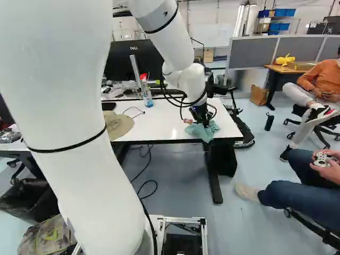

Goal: Clean the table with the green towel

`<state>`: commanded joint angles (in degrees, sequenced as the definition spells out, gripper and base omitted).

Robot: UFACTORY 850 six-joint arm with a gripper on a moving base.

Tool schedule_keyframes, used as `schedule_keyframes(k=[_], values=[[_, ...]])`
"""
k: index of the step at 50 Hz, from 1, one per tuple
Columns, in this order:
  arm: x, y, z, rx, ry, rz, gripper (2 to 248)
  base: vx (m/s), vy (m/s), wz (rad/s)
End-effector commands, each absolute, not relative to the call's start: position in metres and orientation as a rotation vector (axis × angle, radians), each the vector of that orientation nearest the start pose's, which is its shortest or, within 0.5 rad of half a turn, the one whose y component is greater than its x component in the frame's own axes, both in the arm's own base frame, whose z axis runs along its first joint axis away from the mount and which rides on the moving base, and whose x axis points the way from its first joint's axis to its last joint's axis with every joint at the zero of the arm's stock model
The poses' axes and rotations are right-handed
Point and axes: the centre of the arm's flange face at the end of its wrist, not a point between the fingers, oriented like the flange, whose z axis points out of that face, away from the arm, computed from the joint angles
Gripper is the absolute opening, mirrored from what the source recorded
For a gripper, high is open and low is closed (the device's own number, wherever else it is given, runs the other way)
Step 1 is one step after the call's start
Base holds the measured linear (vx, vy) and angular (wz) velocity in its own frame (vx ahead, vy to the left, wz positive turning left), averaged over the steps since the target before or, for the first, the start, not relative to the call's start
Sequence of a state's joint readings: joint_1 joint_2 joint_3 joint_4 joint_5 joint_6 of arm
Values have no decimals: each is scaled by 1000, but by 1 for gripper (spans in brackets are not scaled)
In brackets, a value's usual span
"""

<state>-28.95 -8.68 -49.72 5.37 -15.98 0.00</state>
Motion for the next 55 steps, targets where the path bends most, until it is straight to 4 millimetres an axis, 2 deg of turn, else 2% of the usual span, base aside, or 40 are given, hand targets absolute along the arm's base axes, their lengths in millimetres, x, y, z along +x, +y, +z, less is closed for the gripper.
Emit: schedule_keyframes(k=[6,13,28,40,55], values=[[436,-226,445,-3001,876,-691,47,0,0,0],[447,-225,445,-3004,856,-697,47,0,0,0],[470,-237,445,-3002,858,-713,47,0,0,0],[466,-258,445,-2993,917,-717,47,0,0,0],[446,-277,445,-2980,995,-711,47,0,0,0]])
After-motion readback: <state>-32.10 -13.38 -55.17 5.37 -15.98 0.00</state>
